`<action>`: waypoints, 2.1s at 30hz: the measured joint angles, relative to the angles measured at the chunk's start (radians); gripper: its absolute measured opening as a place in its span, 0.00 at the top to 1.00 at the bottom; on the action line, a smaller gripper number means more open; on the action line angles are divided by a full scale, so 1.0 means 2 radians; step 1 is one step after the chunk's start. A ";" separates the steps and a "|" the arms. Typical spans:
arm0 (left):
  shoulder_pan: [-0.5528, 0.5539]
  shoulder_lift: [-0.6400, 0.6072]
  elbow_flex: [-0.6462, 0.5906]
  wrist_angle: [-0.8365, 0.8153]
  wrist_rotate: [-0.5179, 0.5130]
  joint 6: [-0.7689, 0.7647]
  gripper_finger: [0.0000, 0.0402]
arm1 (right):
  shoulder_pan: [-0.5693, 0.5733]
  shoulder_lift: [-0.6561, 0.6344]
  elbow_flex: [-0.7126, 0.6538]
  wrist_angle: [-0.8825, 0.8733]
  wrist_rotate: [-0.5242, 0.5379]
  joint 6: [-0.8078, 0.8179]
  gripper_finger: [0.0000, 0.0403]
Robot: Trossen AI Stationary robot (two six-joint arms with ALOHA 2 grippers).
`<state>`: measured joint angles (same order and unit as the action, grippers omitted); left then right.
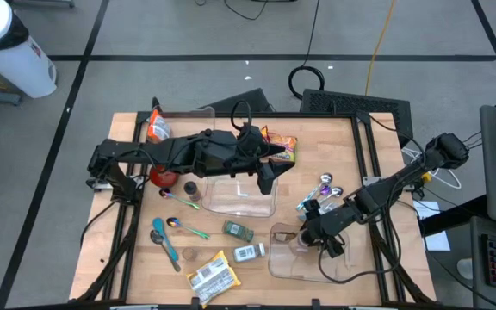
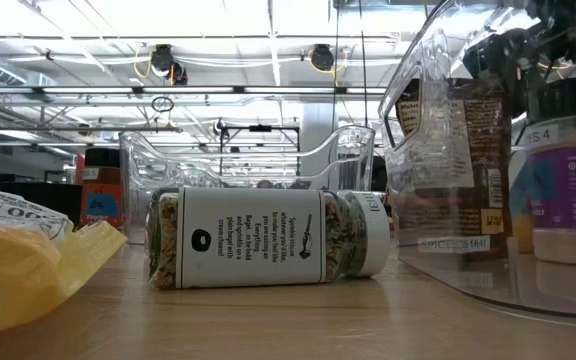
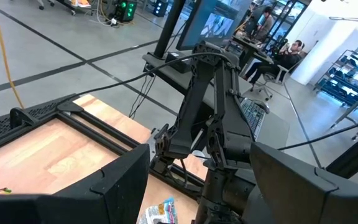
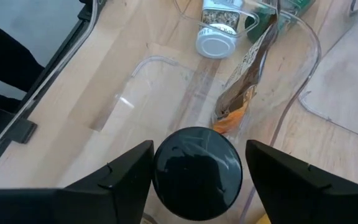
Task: Pick & Place Food Item
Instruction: Put the purple seasoning bottle into the bottom transparent bin, then put the red noodle pack into the top transparent bin
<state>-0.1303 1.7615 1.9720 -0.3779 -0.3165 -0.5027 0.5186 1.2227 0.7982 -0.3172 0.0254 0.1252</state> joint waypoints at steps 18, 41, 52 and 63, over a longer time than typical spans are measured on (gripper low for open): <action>0.000 -0.019 0.000 0.002 0.027 0.009 0.30 | -0.030 -0.155 0.000 0.028 0.000 0.027 0.37; -0.005 -0.012 0.000 -0.150 -0.005 0.012 0.30 | -0.103 -0.217 0.000 0.179 0.105 0.072 0.37; 0.112 0.020 0.000 -0.162 0.133 0.099 0.30 | -0.241 -0.174 0.000 0.163 0.010 0.136 0.37; 0.280 0.022 0.000 -0.233 0.261 0.217 0.30 | -0.412 -0.063 0.000 0.213 -0.093 0.198 0.37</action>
<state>0.4293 1.8056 1.9713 -0.8441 0.2054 -0.0685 -0.3054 1.0961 0.7982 0.1093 -0.1613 0.5222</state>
